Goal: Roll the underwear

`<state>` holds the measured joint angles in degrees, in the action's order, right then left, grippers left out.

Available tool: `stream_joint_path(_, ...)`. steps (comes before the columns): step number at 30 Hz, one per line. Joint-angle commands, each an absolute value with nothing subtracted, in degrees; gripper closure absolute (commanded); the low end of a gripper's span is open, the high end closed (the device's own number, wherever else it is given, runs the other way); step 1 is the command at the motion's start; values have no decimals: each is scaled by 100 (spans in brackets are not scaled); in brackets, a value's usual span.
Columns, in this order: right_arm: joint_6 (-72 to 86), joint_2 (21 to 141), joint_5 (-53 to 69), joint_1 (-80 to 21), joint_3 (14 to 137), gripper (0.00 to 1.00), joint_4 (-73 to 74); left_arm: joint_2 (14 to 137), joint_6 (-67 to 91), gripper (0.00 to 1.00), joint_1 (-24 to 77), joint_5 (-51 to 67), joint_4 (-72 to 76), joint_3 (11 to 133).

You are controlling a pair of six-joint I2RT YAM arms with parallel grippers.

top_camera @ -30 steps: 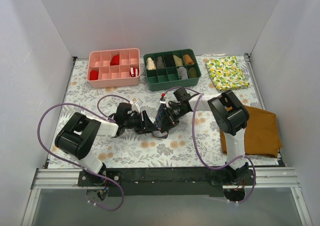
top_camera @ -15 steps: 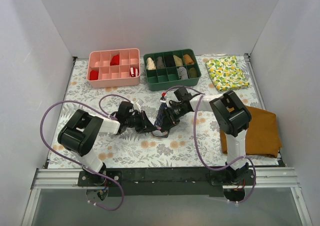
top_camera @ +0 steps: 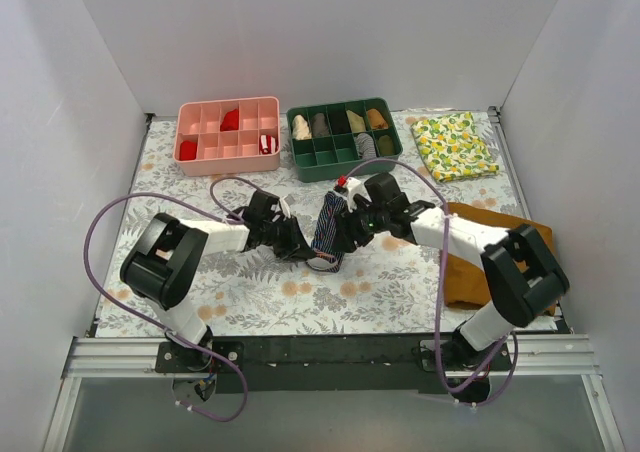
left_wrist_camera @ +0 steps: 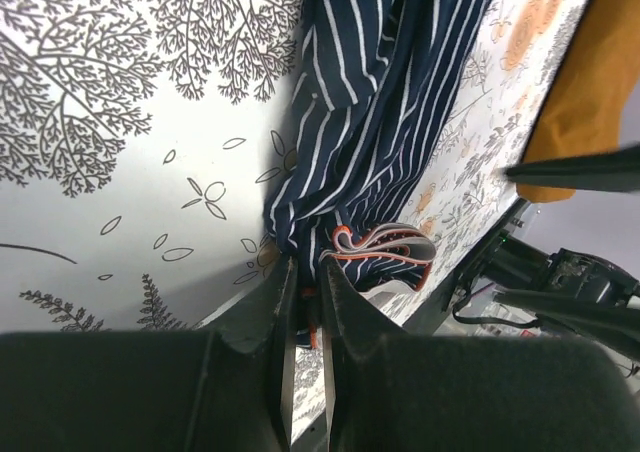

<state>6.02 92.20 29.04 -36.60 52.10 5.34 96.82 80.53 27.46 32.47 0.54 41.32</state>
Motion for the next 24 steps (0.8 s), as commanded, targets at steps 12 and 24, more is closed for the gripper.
stream_joint_path(12,-729,8420,-764,-5756,4922,39,387,10397,7453,100,2760,2566,-2821,5756)
stream_joint_path(24,-1248,9017,-1555,-6381,5142,36,132,10942,7075,100,2760,2672,-3331,6205)
